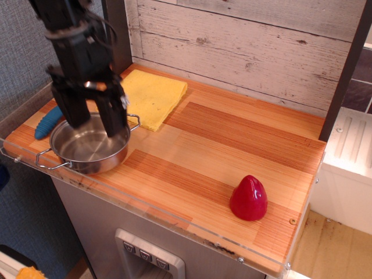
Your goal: Move the bowl to the top right of table
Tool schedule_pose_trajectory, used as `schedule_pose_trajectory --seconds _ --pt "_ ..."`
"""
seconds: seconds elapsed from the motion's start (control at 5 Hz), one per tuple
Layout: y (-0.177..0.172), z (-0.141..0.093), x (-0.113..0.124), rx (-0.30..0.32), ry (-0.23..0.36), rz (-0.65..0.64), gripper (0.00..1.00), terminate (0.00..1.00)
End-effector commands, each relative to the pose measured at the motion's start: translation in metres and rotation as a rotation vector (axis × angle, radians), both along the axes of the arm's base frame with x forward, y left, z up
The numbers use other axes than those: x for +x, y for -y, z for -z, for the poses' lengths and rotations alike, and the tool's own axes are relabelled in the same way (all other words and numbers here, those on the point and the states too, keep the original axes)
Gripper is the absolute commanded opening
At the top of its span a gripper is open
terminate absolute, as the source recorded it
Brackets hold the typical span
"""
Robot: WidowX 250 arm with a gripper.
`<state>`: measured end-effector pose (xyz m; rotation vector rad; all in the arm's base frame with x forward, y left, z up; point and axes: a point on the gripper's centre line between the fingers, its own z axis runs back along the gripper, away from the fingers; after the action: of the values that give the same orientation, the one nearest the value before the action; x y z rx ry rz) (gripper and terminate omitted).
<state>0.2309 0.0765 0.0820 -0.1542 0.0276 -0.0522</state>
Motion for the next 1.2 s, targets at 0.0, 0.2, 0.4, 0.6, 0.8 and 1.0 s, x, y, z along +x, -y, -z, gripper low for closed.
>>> schedule_pose_trajectory --seconds 0.0,0.2,0.4,0.6,0.8,1.0 --pt "0.015 0.036 -0.006 0.105 -0.034 0.023 1.0 0.0" --pt "0.013 0.046 -0.009 0.158 -0.065 0.017 1.0 0.0" --pt "0.015 0.039 -0.008 0.151 -0.036 0.029 1.0 0.0" --pt "0.016 0.033 -0.008 0.142 -0.019 0.037 1.0 0.0" --pt "0.01 0.037 -0.004 0.158 -0.032 0.017 1.0 0.0" --pt "0.004 0.042 0.0 0.17 -0.053 0.002 1.0 0.0"
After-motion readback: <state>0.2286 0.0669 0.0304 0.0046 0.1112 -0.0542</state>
